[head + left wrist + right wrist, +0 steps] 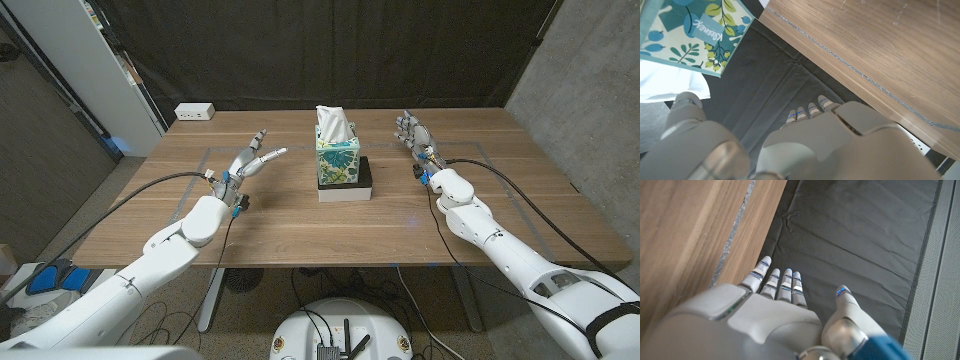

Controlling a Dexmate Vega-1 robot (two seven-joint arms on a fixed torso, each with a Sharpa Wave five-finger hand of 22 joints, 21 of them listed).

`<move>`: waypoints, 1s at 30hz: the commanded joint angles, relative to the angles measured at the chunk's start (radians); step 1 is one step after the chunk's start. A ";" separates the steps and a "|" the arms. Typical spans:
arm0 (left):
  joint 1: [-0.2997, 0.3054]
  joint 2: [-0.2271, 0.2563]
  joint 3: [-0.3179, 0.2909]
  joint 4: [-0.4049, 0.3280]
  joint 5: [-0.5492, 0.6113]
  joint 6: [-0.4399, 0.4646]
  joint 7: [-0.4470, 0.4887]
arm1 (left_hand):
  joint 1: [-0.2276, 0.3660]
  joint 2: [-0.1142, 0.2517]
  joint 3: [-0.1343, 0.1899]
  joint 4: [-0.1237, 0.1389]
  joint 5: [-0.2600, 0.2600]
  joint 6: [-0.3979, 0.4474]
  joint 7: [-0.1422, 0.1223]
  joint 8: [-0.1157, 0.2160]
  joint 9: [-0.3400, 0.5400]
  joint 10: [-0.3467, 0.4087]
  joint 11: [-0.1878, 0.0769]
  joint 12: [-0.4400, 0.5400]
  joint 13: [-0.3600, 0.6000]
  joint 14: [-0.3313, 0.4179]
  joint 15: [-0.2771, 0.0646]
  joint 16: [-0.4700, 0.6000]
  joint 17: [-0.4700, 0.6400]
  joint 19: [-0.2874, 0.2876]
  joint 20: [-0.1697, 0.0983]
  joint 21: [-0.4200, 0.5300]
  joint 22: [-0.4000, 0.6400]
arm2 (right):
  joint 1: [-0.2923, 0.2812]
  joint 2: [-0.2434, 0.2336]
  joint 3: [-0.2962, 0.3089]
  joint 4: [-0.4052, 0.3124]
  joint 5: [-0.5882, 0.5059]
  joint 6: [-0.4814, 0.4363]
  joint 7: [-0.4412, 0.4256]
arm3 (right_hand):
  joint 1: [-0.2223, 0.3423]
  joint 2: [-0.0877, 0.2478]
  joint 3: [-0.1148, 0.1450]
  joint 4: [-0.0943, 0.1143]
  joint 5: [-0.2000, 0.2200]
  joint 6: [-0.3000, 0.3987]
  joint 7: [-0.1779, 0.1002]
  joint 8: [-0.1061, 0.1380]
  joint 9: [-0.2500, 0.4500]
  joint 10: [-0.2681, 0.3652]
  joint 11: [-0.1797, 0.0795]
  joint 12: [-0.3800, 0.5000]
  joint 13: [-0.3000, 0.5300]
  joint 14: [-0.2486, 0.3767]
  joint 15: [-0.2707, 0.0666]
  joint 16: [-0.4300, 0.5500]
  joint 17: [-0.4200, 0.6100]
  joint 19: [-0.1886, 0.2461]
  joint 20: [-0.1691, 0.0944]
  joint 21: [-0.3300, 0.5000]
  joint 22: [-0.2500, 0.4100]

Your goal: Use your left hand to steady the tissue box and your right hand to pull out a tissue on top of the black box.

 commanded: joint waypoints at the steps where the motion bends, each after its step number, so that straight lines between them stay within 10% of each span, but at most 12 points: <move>1: 0.038 0.014 -0.011 -0.032 0.015 -0.010 0.001 | 0.013 0.004 -0.004 0.001 0.004 -0.517 -0.004 0.004 -0.001 -0.361 -0.010 0.004 0.002 -0.266 -0.005 0.006 0.003 -0.003 -0.009 0.009 0.005 | -0.007 -0.001 -0.005 -0.021 -0.015 -0.008 -0.020 | 0.001 0.010 -0.002 -0.003 0.001 0.011 0.002 -0.007 0.006 0.005 -0.003 -0.004 0.002 0.002 0.006 -0.002 0.000 0.000 0.005 -0.004 0.004; 21: 0.077 0.037 -0.032 -0.080 0.023 0.009 -0.007 | 0.023 0.006 -0.023 0.002 0.006 -0.506 -0.014 0.010 0.000 -0.352 -0.014 0.008 0.002 -0.263 -0.010 0.008 0.003 -0.001 -0.014 0.011 0.005 | -0.017 0.001 -0.009 -0.040 -0.024 -0.016 -0.037 | -0.002 0.011 -0.003 -0.005 0.001 0.013 0.003 -0.010 0.006 0.005 -0.002 -0.005 0.002 0.002 0.007 -0.005 -0.003 0.000 0.006 -0.004 0.004; 30: 0.039 0.036 -0.020 -0.029 -0.007 -0.047 -0.074 | 0.047 0.009 -0.041 -0.002 0.013 -0.457 -0.062 0.034 0.003 -0.328 -0.051 0.015 0.001 -0.236 -0.041 0.015 0.002 0.016 -0.042 0.018 0.004 | -0.022 -0.001 -0.009 -0.051 -0.032 -0.018 -0.050 | -0.005 0.011 -0.005 -0.004 0.001 0.015 0.004 -0.011 0.006 0.008 -0.001 -0.005 0.002 0.003 0.007 -0.006 -0.005 0.000 0.007 -0.005 0.004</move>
